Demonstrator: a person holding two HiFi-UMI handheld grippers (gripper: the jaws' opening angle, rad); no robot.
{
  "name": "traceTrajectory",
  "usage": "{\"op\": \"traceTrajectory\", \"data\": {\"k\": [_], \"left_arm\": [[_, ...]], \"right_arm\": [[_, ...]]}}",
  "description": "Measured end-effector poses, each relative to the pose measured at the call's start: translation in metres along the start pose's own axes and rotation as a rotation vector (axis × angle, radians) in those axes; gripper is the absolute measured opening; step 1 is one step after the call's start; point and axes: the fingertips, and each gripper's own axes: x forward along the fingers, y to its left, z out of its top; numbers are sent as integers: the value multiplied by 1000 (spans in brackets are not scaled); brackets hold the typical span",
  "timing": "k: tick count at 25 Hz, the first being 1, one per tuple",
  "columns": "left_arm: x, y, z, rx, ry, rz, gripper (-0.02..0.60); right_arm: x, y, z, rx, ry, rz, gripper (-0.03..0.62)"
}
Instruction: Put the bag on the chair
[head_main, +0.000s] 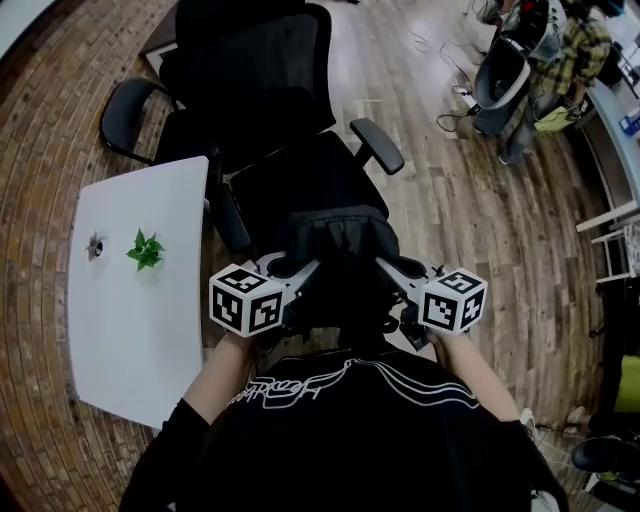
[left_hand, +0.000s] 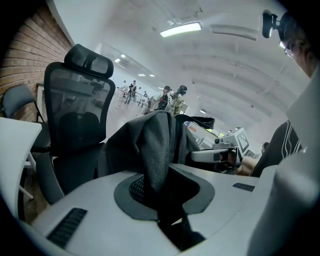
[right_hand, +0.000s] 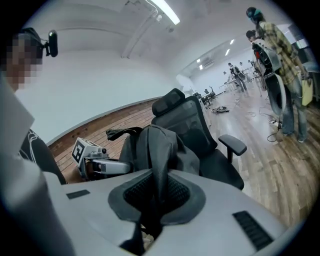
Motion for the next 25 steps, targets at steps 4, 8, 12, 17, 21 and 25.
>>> {"op": "traceTrajectory", "data": {"k": [4,8,12,17,21,25], "left_arm": [[22,24,26,-47,-16,57,81],[38,47,53,-72,-46,115,81],[54,69,80,-79,-75,162,81],[67,103,104,-73,-115,222,81],[72,128,119,-71,-147,266,81],[74,149,133,-64,-175,326,81]], "right_arm": [[26,-29,32,-24,40,58,32],[50,-52,63,-51,68,118,33],[73,-73,93,-82,80,164,34],[108,-93,123,-137,114,216,32],[132,-102,142,-190,138,249,33],[157,-109,159,-230,151,263,33]]}}
